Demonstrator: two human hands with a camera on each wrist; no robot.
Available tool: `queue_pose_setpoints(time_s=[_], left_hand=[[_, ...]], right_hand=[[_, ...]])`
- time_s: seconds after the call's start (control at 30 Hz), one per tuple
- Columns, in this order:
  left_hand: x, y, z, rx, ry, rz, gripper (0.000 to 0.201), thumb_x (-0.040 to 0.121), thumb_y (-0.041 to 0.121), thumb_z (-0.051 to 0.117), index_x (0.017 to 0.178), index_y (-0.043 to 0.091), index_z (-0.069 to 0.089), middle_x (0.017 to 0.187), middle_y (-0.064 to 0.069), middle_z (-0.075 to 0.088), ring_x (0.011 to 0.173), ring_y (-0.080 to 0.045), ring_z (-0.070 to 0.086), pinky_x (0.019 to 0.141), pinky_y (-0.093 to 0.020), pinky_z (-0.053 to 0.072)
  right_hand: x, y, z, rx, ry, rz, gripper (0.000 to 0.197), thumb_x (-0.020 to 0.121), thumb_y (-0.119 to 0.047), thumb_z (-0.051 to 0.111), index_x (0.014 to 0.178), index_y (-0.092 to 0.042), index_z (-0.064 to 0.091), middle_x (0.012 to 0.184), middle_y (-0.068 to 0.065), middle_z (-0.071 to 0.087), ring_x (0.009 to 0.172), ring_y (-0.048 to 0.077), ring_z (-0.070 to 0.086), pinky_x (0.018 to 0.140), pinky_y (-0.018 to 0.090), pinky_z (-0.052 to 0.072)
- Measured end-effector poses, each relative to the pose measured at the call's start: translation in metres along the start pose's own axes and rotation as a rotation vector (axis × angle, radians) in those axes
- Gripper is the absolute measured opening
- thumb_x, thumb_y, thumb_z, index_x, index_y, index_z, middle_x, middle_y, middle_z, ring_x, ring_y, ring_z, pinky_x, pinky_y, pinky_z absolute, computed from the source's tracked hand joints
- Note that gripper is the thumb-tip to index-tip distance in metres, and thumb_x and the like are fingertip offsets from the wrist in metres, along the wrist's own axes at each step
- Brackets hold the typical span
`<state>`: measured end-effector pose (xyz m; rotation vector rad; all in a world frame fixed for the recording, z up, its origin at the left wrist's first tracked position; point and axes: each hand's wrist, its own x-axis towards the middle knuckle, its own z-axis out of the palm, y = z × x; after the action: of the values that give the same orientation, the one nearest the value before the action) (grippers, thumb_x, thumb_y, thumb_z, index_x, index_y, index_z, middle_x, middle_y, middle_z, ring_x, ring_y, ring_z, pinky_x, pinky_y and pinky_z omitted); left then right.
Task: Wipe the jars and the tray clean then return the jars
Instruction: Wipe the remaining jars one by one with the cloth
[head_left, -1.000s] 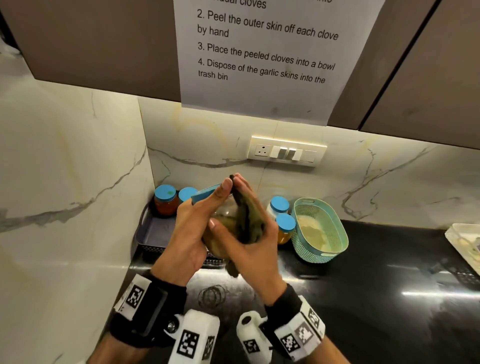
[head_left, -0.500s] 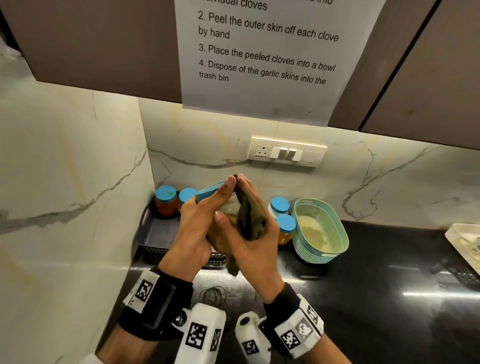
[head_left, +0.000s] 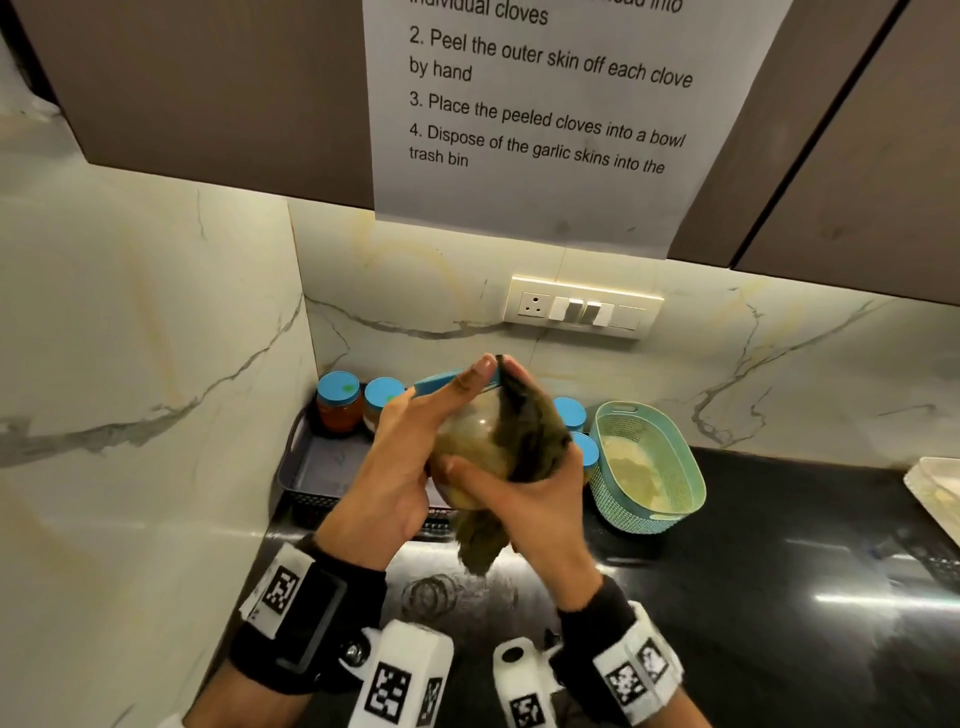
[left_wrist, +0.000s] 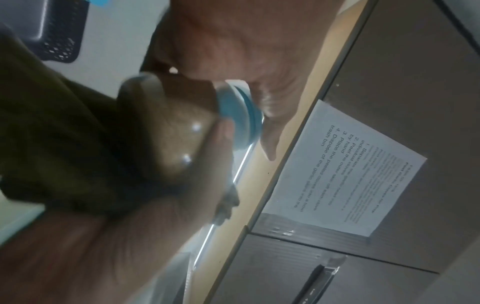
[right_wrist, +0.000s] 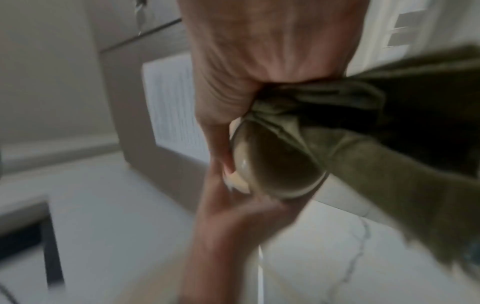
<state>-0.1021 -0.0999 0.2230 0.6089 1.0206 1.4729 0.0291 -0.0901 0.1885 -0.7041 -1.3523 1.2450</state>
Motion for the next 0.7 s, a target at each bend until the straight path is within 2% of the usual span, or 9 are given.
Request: queue_pose_setpoints(time_s=[0.1, 0.2, 0.3, 0.37, 0.5, 0.57, 0.63, 0.67, 0.7], left_hand=[[-0.002, 0.007, -0.008, -0.016, -0.114, -0.038, 0.059, 0.055, 0.042, 0.090, 0.105, 0.013, 0.078, 0.099, -0.008, 0.079, 0.088, -0.022, 0.075, 0.075, -0.034, 0.060], [-0.001, 0.007, -0.004, -0.024, -0.135, -0.066, 0.060, 0.048, 0.045, 0.088, 0.101, 0.016, 0.079, 0.096, -0.006, 0.079, 0.086, -0.021, 0.076, 0.075, -0.035, 0.060], [-0.001, 0.004, 0.001, -0.074, -0.100, -0.075, 0.040, 0.056, 0.039, 0.091, 0.089, 0.017, 0.084, 0.096, -0.010, 0.078, 0.090, -0.027, 0.074, 0.084, -0.040, 0.059], [-0.002, 0.004, 0.004, -0.126, -0.100, -0.072, 0.031, 0.064, 0.034, 0.087, 0.088, 0.014, 0.083, 0.097, -0.012, 0.077, 0.092, -0.028, 0.074, 0.081, -0.040, 0.059], [-0.005, 0.001, 0.006, -0.139, -0.085, -0.031, 0.052, 0.064, 0.038, 0.095, 0.103, 0.008, 0.078, 0.106, -0.016, 0.075, 0.096, -0.030, 0.073, 0.078, -0.039, 0.062], [-0.003, 0.000, 0.007, -0.098, -0.019, 0.017, 0.071, 0.055, 0.044, 0.095, 0.109, 0.003, 0.076, 0.107, -0.019, 0.075, 0.097, -0.033, 0.073, 0.076, -0.038, 0.062], [0.000, -0.001, 0.006, -0.046, 0.024, 0.053, 0.089, 0.043, 0.054, 0.099, 0.110, 0.002, 0.075, 0.107, -0.020, 0.076, 0.099, -0.037, 0.074, 0.077, -0.038, 0.061], [0.002, -0.001, 0.006, -0.025, 0.029, 0.064, 0.093, 0.039, 0.055, 0.100, 0.111, 0.003, 0.075, 0.108, -0.021, 0.077, 0.102, -0.039, 0.074, 0.080, -0.040, 0.061], [0.003, -0.002, 0.005, -0.020, 0.022, 0.069, 0.092, 0.037, 0.055, 0.101, 0.110, 0.005, 0.076, 0.109, -0.022, 0.076, 0.104, -0.040, 0.073, 0.082, -0.042, 0.061]], right_hand=[[0.007, -0.010, -0.017, 0.263, -0.122, 0.226, 0.074, 0.068, -0.007, 0.089, 0.136, -0.022, 0.065, 0.131, 0.014, 0.071, 0.121, 0.035, 0.069, 0.096, 0.051, 0.059], [0.009, -0.011, -0.019, 0.363, -0.146, 0.299, 0.071, 0.067, -0.015, 0.085, 0.135, -0.017, 0.064, 0.129, 0.017, 0.072, 0.117, 0.036, 0.070, 0.090, 0.048, 0.062], [-0.002, -0.011, -0.004, 0.158, -0.028, 0.092, 0.072, 0.071, -0.005, 0.093, 0.136, -0.017, 0.063, 0.128, 0.007, 0.073, 0.120, 0.028, 0.070, 0.095, 0.046, 0.061], [-0.010, -0.006, 0.004, 0.041, 0.028, -0.092, 0.069, 0.075, 0.001, 0.091, 0.137, -0.011, 0.062, 0.133, 0.007, 0.071, 0.128, 0.026, 0.066, 0.103, 0.046, 0.058], [-0.008, 0.002, 0.004, -0.223, -0.004, -0.444, 0.069, 0.080, -0.008, 0.085, 0.141, 0.000, 0.055, 0.152, 0.015, 0.055, 0.148, 0.034, 0.046, 0.118, 0.053, 0.042], [0.001, -0.002, 0.000, -0.135, -0.050, -0.340, 0.066, 0.079, -0.002, 0.087, 0.140, -0.006, 0.061, 0.147, 0.014, 0.061, 0.143, 0.029, 0.053, 0.115, 0.048, 0.048], [0.004, -0.003, -0.001, -0.025, -0.055, -0.139, 0.061, 0.074, 0.004, 0.089, 0.122, -0.031, 0.075, 0.123, 0.001, 0.077, 0.120, 0.018, 0.071, 0.099, 0.034, 0.059], [0.003, -0.005, 0.002, -0.008, -0.050, -0.075, 0.059, 0.073, 0.004, 0.089, 0.116, -0.034, 0.077, 0.114, -0.004, 0.080, 0.111, 0.014, 0.075, 0.092, 0.029, 0.061], [0.002, -0.008, 0.005, -0.016, -0.045, -0.059, 0.059, 0.073, 0.005, 0.089, 0.121, -0.026, 0.075, 0.114, -0.003, 0.080, 0.111, 0.015, 0.075, 0.091, 0.028, 0.060]])
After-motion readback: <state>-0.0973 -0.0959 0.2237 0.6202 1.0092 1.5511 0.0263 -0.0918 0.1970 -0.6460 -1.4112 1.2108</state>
